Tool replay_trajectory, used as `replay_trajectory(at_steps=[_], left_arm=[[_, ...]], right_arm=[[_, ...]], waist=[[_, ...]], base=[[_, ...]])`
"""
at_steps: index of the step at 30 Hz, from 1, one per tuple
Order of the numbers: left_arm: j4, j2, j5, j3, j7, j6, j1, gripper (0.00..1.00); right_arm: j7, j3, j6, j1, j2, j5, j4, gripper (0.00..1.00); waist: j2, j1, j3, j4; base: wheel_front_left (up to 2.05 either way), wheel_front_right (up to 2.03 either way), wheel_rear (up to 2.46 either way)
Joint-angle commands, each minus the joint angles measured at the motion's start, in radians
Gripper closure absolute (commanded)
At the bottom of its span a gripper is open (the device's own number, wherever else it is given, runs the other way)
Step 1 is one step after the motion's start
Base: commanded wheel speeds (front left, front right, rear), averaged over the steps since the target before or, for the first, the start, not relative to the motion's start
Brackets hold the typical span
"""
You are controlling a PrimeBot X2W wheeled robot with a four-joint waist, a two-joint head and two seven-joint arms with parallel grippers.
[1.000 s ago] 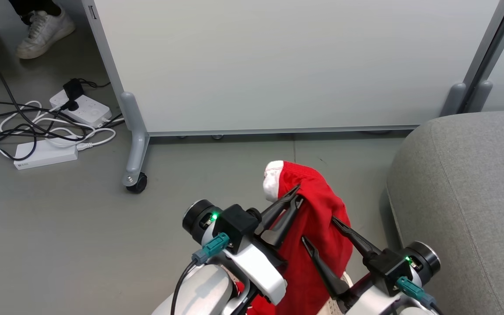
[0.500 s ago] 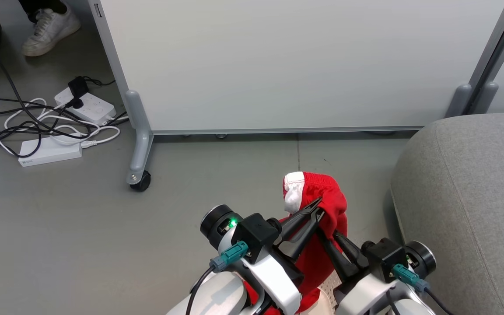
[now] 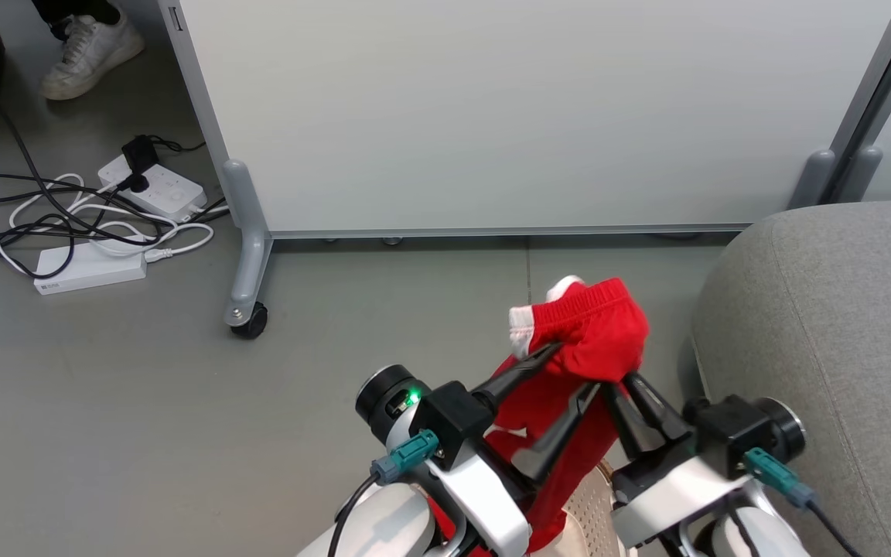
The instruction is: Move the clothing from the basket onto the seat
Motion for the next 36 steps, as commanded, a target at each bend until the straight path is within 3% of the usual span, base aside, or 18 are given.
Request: replay_trajectory(at_steps=[1,12,20,27,36], left_arm=[[0.008,0.004,0.013,0.006,-0.001,-0.005,0.015,0.00],[0.080,0.034,0.138,0.023,-0.001,-0.049,0.081,0.00],[0.082,0.039,0.139,0.042,-0.001,-0.084,0.161,0.00],[0.045,0.062,0.151,0.046,-0.001,-0.085,0.202,0.00],[0.039,0.046,0.181,0.064,-0.001,-0.086,0.235,0.00]], right_arm=[[-0.007,-0.013,0.001,0.011,-0.005,-0.011,-0.011,1.00],[-0.007,-0.144,0.001,0.066,-0.017,-0.035,-0.082,1.00],[-0.006,-0.232,0.001,0.109,-0.016,-0.031,-0.111,1.00],[-0.007,-0.263,0.001,0.147,-0.009,-0.038,-0.119,1.00],[-0.007,-0.272,0.001,0.152,-0.010,-0.042,-0.115,1.00]], waist=[[-0.0001,0.0000,0.000,0.000],[-0.0001,0.0000,-0.008,-0.012],[-0.0001,0.0000,-0.018,-0.017],[-0.0001,0.0000,-0.017,-0.024],[-0.0001,0.0000,-0.015,-0.039]], base=[[0.00,0.00,0.00],[0.00,0.00,0.00],[0.00,0.00,0.00],[0.00,0.00,0.00],[0.00,0.00,0.00]])
